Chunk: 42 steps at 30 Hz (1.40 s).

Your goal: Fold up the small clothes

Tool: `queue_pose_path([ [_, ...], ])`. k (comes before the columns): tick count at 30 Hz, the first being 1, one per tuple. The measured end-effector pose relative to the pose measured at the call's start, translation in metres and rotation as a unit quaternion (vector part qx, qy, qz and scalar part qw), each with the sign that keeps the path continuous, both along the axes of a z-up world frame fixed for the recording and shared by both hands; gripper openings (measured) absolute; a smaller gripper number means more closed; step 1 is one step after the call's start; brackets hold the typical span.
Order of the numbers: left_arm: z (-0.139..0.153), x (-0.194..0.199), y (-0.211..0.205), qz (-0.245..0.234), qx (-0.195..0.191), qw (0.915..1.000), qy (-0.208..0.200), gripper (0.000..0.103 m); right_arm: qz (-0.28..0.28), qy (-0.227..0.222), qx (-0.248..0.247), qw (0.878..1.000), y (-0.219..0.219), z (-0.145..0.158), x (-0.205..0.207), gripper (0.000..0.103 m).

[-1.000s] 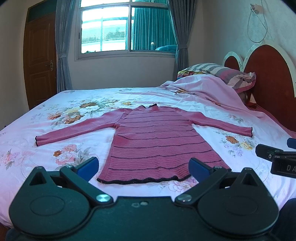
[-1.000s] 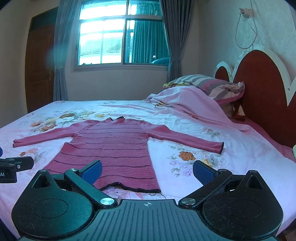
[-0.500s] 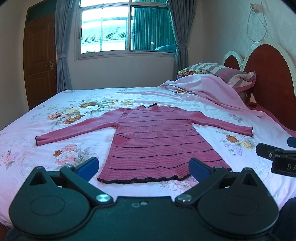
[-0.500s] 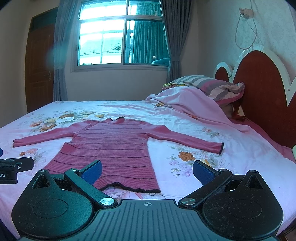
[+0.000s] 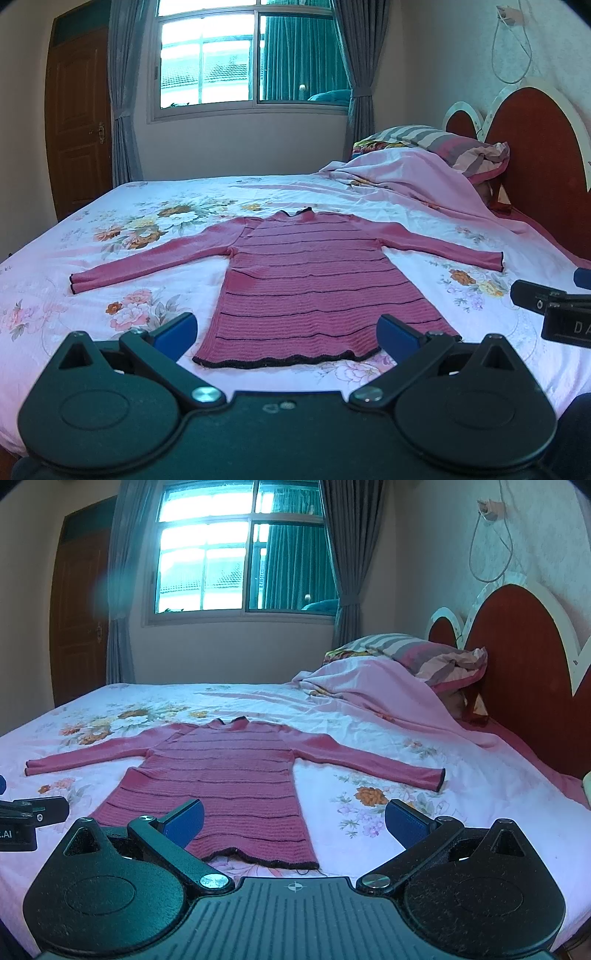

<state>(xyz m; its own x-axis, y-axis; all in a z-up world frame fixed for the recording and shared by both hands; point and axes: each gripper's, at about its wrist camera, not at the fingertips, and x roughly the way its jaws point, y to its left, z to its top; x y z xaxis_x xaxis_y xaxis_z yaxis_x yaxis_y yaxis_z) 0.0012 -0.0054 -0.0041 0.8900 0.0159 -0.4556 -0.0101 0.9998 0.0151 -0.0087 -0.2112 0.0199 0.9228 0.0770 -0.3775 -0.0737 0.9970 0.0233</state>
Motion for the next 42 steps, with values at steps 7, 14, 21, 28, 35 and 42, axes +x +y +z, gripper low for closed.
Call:
queue_pose_path([
  [7, 0.0021, -0.0008, -0.0006, 0.001, 0.001, 1.0, -0.002, 0.102, 0.001, -0.001, -0.001, 1.0, 0.0, 0.0004, -0.0012, 0.103],
  [14, 0.002, -0.0007, -0.0007, 0.0, 0.001, 1.0, -0.002, 0.102, 0.001, -0.002, -0.001, 1.0, 0.0006, 0.0011, -0.0021, 0.103],
  [21, 0.0028, -0.0006, -0.0009, 0.0, 0.002, 1.0, -0.001, 0.102, 0.001, -0.003, -0.001, 1.0, 0.0007, 0.0013, -0.0023, 0.103],
  [28, 0.0027, -0.0008, -0.0011, -0.001, 0.001, 1.0, -0.002, 0.102, 0.0, -0.002, -0.001, 1.0, 0.0004, 0.0012, -0.0027, 0.103],
  [35, 0.0031, -0.0001, -0.0032, 0.001, 0.005, 1.0, -0.001, 0.102, 0.001, -0.002, 0.0, 1.0, 0.0004, 0.002, -0.0028, 0.103],
  [42, 0.0016, 0.0004, -0.0038, 0.003, 0.007, 1.0, -0.001, 0.102, 0.002, -0.002, 0.002, 1.0, 0.0006, 0.0017, -0.0033, 0.103],
])
